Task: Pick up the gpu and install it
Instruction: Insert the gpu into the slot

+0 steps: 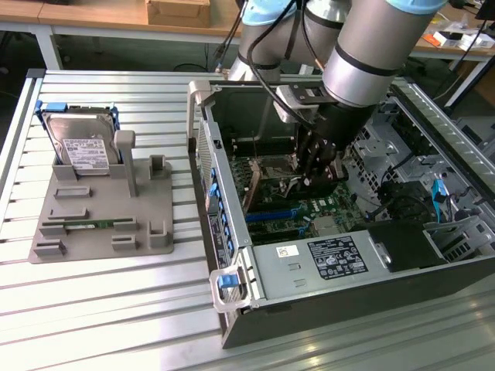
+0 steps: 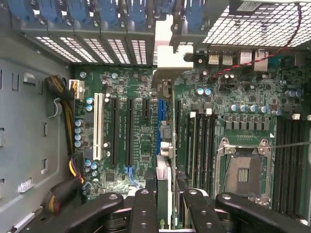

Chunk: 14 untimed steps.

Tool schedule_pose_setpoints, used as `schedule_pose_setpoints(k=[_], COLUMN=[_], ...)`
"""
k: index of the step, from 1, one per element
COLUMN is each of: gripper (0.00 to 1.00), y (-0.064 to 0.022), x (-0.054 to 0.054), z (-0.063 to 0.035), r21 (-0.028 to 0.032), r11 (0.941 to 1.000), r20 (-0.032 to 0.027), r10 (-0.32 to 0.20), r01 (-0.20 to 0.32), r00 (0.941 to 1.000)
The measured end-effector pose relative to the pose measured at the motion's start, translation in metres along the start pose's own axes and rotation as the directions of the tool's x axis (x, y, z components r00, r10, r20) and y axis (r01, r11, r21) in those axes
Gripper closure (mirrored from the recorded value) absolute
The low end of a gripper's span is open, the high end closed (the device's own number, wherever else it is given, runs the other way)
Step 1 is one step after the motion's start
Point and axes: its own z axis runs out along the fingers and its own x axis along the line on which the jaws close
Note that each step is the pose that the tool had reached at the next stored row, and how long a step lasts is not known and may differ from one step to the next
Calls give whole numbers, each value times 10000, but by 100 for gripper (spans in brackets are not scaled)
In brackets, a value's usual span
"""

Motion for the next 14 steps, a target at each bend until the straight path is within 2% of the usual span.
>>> schedule_pose_setpoints(k=[11,14], gripper=[74,74], y=[258,259], x=[8,9], z=[187,198], r21=[-1,0], r11=[10000,10000], r20=[-5,-5], r10=[0,13], r01=[0,-13], r00=[10000,10000])
